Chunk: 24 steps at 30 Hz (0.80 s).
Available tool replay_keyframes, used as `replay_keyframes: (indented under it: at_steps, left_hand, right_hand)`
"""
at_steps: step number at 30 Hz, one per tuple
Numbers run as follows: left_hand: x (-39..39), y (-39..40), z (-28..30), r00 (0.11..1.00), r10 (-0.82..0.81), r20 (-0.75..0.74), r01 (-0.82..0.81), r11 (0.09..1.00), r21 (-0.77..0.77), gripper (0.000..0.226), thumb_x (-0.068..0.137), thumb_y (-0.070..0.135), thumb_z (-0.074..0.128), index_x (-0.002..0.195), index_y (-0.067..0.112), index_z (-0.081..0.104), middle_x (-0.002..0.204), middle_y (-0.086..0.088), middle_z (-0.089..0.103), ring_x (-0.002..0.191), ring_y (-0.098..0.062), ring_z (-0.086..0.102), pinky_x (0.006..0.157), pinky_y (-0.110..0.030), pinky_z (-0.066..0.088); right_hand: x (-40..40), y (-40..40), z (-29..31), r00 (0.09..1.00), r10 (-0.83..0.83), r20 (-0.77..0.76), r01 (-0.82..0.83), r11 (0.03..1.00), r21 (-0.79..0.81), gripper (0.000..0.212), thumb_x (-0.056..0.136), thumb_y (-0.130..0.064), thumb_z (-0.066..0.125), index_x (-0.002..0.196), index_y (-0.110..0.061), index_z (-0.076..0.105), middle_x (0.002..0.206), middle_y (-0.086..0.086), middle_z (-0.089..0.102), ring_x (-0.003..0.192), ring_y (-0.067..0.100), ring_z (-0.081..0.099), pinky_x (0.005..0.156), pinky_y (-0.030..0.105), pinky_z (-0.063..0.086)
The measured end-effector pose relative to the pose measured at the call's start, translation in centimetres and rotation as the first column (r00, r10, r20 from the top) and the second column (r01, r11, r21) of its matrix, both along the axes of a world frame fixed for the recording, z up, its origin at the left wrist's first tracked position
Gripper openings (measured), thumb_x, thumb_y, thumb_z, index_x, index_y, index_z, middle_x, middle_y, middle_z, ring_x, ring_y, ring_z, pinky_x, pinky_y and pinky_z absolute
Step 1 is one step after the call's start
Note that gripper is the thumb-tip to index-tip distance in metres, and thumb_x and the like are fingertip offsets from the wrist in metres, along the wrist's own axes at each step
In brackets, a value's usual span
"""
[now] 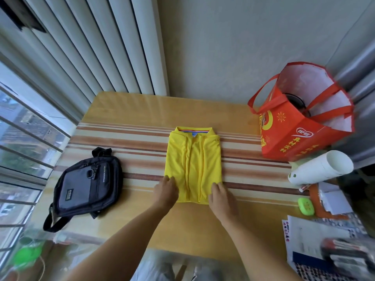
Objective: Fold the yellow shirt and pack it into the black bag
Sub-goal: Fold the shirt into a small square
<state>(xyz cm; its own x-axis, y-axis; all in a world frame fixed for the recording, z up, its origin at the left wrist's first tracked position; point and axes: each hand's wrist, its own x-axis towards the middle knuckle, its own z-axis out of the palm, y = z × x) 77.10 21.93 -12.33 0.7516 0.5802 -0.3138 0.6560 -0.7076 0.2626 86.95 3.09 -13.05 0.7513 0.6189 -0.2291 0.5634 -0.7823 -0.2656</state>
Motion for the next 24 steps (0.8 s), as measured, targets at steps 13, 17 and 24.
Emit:
replay_keyframes:
  at_steps: [13,17,24]
  left_hand:
    - [-2.3,2.8,2.1,0.795,0.273,-0.542,-0.526,0.756,-0.390,0.009,0.079,0.008,0.059,0.072,0.005,0.055,0.067,-0.010,0.061,0.054,-0.023,0.061,0.066,-0.031,0.057]
    - [-4.3,2.5,3.6,0.666,0.057,-0.744,-0.553,0.707,-0.441,0.006,0.083,0.011,0.052,0.082,0.006,0.055,0.078,-0.002,0.063,0.056,-0.019,0.066,0.052,-0.022,0.046]
    - [-1.8,3.8,8.2,0.737,0.125,-0.664,-0.571,0.640,-0.514,0.013,0.090,0.016,0.042,0.080,0.012,0.048,0.059,0.001,0.062,0.033,-0.011,0.057,0.040,-0.013,0.035]
  right_hand:
    - [1.2,-2.5,0.0,0.828,-0.456,-0.326,0.358,0.878,-0.318,0.033,0.077,-0.035,0.065,0.102,-0.014,0.067,0.105,0.010,0.071,0.098,0.030,0.069,0.071,0.032,0.052]
    - [0.9,-3.4,1.6,0.650,-0.509,-0.564,0.310,0.856,-0.414,0.018,0.073,-0.022,0.060,0.085,-0.009,0.059,0.079,0.010,0.076,0.054,0.019,0.072,0.047,0.022,0.049]
    - [2.6,-2.1,5.2,0.656,-0.466,-0.594,0.465,0.869,-0.168,0.014,0.083,-0.022,0.049,0.096,-0.016,0.051,0.078,0.005,0.066,0.045,0.015,0.061,0.043,0.022,0.038]
